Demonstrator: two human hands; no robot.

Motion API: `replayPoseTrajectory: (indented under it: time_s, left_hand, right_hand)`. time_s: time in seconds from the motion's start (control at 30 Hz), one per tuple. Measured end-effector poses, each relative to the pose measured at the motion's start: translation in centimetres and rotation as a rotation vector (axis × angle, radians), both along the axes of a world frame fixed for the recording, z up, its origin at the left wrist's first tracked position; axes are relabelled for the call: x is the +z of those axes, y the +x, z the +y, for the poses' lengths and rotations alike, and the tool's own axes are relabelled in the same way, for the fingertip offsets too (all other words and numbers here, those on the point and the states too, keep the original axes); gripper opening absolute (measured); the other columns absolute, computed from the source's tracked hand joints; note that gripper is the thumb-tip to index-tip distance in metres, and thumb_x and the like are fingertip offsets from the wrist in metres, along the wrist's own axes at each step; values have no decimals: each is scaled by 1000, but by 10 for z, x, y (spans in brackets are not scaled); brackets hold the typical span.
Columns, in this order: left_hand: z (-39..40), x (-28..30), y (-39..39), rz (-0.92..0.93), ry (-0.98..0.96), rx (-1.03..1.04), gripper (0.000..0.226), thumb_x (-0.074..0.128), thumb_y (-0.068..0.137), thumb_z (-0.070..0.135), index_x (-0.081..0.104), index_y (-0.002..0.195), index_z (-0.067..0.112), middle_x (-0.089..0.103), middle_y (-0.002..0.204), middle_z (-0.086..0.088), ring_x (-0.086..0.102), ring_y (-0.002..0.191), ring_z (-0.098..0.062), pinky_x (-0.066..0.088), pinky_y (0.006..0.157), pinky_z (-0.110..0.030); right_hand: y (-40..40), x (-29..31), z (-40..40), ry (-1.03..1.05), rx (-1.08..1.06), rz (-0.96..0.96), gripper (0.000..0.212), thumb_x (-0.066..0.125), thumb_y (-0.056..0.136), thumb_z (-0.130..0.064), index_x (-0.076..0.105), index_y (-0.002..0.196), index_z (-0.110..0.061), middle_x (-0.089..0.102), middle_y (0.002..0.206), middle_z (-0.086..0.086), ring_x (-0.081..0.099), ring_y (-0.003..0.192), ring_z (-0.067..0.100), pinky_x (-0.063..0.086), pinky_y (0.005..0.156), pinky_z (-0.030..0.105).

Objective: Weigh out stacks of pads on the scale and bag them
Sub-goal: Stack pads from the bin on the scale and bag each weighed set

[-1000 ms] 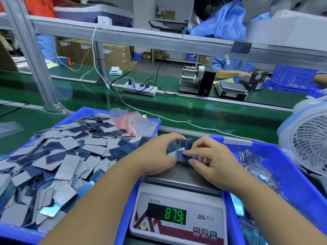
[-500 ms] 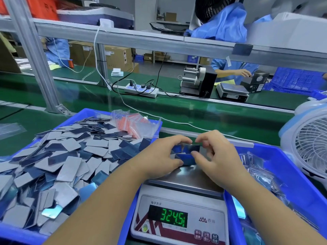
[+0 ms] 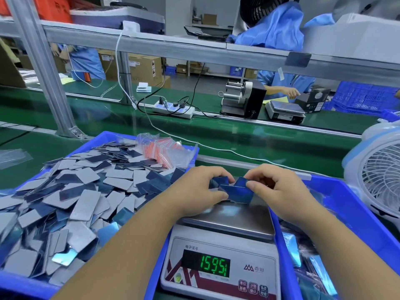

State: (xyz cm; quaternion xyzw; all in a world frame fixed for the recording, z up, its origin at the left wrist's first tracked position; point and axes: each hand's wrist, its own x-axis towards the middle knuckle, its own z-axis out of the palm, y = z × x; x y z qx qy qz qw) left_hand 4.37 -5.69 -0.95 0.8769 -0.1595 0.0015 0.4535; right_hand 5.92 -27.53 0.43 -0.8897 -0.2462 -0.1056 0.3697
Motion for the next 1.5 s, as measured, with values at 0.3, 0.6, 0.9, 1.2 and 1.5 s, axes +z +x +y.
replayPoseTrajectory:
  time_s: [0.3, 0.6, 0.9, 1.2, 1.5]
  left_hand:
    - [6, 2, 2, 20, -14, 25, 29, 71, 86, 17, 71, 96, 44, 71, 92, 16, 66, 81, -9, 57, 80, -33]
    - [-8, -1, -3, -37, -150, -35, 44, 73, 82, -2, 64, 102, 36, 65, 102, 16, 65, 90, -6, 52, 83, -15]
    - [-3, 0, 1, -111, 102, -30, 57, 76, 84, 13, 57, 134, 34, 50, 125, 16, 48, 117, 1, 38, 98, -11]
    - [-5, -3, 2, -72, 44, -40, 38, 70, 89, 11, 64, 119, 35, 61, 115, 18, 54, 105, 7, 44, 86, -6]
    - [-6, -2, 3, -11, 17, -42, 37, 65, 91, 18, 44, 102, 46, 57, 101, 16, 57, 89, -3, 46, 82, -29]
  right_hand:
    - [7, 11, -19, 496, -135, 191, 29, 57, 91, 5, 63, 80, -22, 56, 56, -7, 46, 44, 13, 40, 42, 24]
    - [12, -13, 21, 713, -286, 618, 19, 55, 91, 2, 68, 98, -9, 52, 54, 1, 42, 42, 15, 25, 33, 20]
    - [8, -8, 21, 649, -266, 700, 13, 63, 88, -9, 65, 76, -6, 46, 49, -2, 36, 50, 16, 22, 34, 20]
    - [-1, -7, 29, 129, -219, 483, 32, 57, 92, -39, 64, 71, -16, 48, 46, -2, 36, 41, 13, 28, 47, 23]
    - [-10, 0, 21, -1, 67, 251, 38, 73, 80, -16, 64, 89, -51, 62, 61, -23, 49, 49, -2, 39, 51, 10]
